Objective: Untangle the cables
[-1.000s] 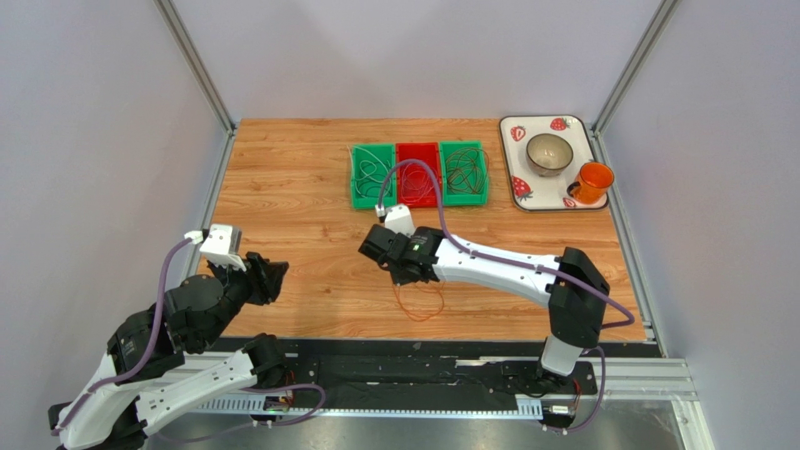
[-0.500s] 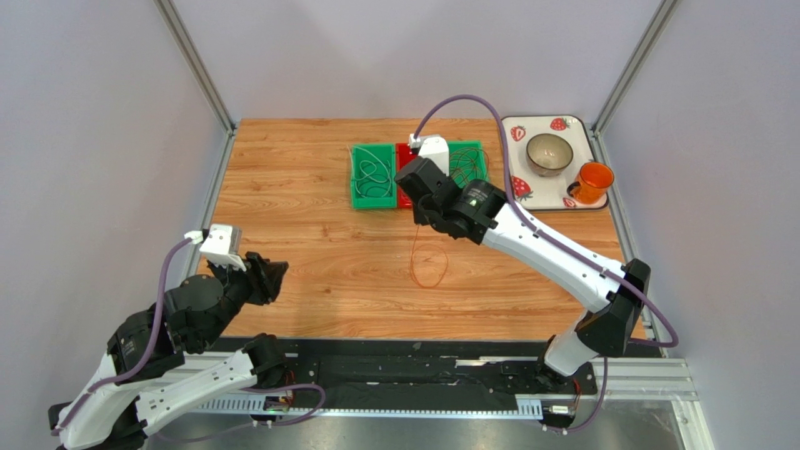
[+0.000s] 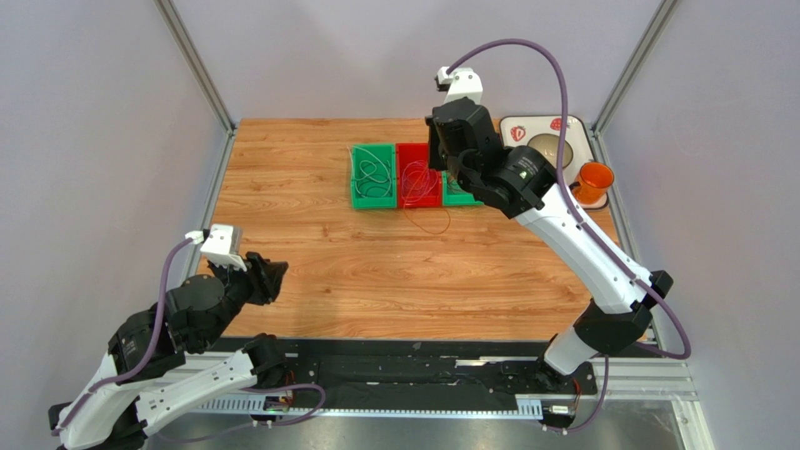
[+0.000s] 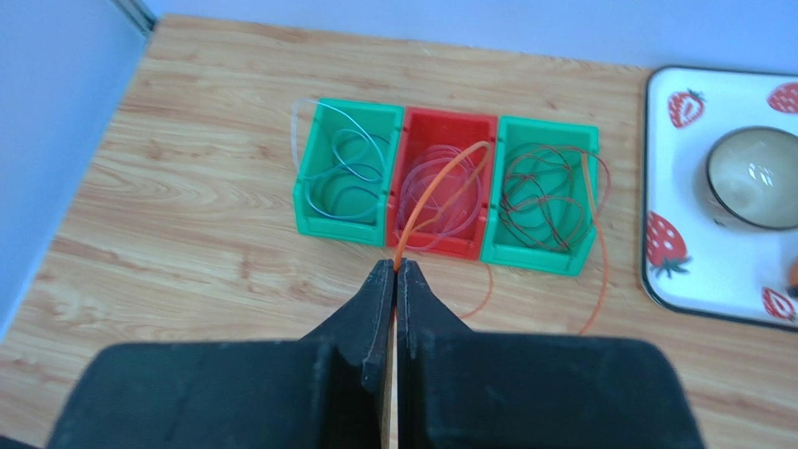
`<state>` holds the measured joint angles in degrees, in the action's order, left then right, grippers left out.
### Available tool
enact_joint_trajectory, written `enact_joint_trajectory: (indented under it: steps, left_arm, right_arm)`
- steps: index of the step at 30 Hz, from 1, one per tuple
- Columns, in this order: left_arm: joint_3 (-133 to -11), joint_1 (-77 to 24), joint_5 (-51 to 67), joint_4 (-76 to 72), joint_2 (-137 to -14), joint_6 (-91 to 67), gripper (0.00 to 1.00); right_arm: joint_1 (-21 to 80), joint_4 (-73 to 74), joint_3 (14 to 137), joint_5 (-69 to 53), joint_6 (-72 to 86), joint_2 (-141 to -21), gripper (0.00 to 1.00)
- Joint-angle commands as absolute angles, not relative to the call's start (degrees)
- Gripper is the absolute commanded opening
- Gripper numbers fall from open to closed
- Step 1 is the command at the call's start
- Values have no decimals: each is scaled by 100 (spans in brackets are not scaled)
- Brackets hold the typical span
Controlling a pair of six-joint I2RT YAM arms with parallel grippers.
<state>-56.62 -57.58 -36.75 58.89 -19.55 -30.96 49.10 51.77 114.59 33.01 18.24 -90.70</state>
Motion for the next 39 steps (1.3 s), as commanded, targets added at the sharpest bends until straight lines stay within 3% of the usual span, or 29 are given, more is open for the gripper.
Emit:
enact_joint_trajectory:
  steps: [1,17,25,39]
  left_arm:
    - [-5651,-5695,-3735,5774,-1916,-3015,50]
    - [-5634,-5581,-3718,5766,-1854,-3006,49]
    - [-5625,-5555,-3691,5748,-1872,-2997,49]
    - [-5625,-5528,-3683,5748,-1863,-2997,48]
  right_arm:
    - [4922,4633,12005,2682,1538,-9184,0]
    - [4922,2770,13788,1802,801,-9738,0]
    - [4896,627,13851,1345,-201,-10483,0]
    - [4545,-1019,14063,1002,-1081,-12164,0]
